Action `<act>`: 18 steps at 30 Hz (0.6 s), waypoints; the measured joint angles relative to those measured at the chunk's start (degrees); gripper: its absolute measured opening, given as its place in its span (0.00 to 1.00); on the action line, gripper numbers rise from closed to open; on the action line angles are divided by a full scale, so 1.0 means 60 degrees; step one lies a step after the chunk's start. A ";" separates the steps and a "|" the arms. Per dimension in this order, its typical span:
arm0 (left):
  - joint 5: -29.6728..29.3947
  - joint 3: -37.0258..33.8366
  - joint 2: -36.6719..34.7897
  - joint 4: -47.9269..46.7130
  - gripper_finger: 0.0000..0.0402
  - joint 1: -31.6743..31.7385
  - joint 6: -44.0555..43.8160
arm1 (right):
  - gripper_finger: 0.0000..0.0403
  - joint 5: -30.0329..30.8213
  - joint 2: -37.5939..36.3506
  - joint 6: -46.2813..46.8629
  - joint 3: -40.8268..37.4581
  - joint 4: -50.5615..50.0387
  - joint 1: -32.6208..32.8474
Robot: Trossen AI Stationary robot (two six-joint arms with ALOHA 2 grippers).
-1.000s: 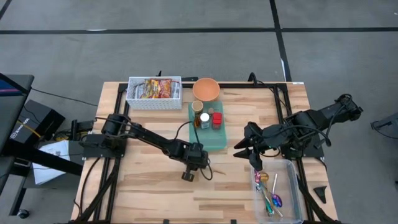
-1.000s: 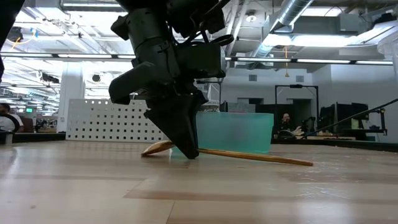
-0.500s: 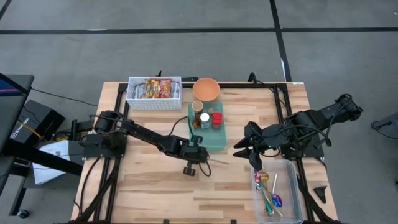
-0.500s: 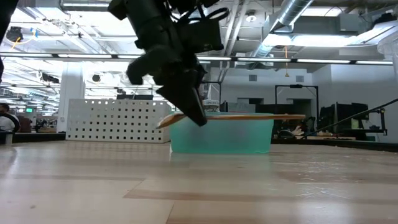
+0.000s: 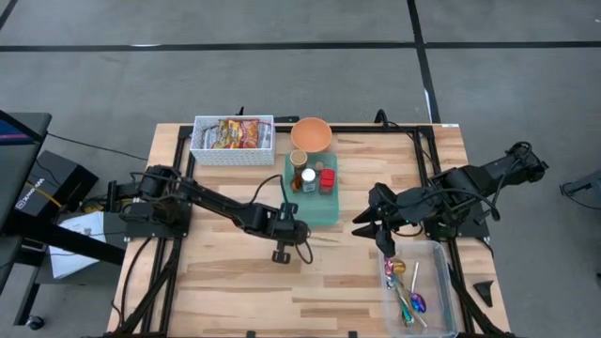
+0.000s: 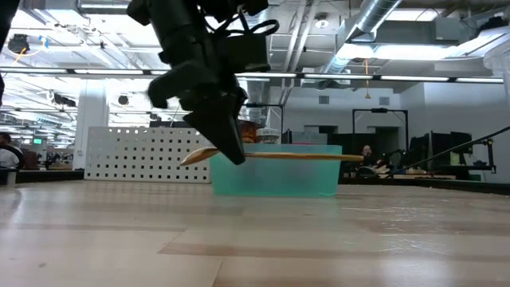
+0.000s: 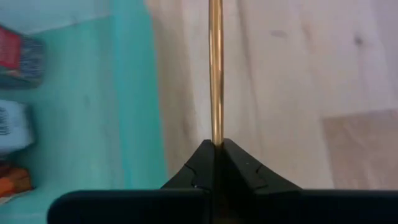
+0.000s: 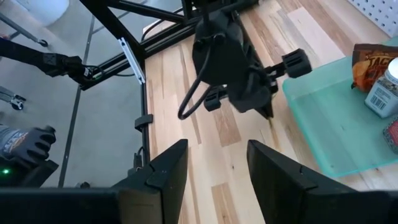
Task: Pick & Place Food Item
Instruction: Put the gold spoon into the transparent bin
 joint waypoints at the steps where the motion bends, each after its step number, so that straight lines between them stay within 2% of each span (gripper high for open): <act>1: -0.0092 -0.0008 -0.0005 0.0044 0.01 0.0042 -0.0100 | 0.40 0.0000 0.0000 0.0000 0.0000 0.0003 0.0000; 4: -0.0413 -0.0014 -0.0005 0.0116 0.01 0.0187 -0.0487 | 0.40 0.0001 0.0000 0.0000 0.0000 -0.0001 0.0000; 8: -0.0293 -0.0014 -0.0009 0.0130 0.01 0.0280 -0.0569 | 0.40 0.0000 0.0000 -0.0002 0.0000 -0.0001 0.0000; 15: 0.1681 -0.0017 -0.0183 0.0819 0.01 -0.0275 -0.0575 | 0.40 0.0000 0.0000 0.0040 0.0000 -0.0063 0.0000; 18: 0.1799 -0.0017 -0.0641 0.1322 0.01 -0.0618 -0.0966 | 0.40 -0.0003 0.0001 0.0047 0.0000 -0.0190 0.0000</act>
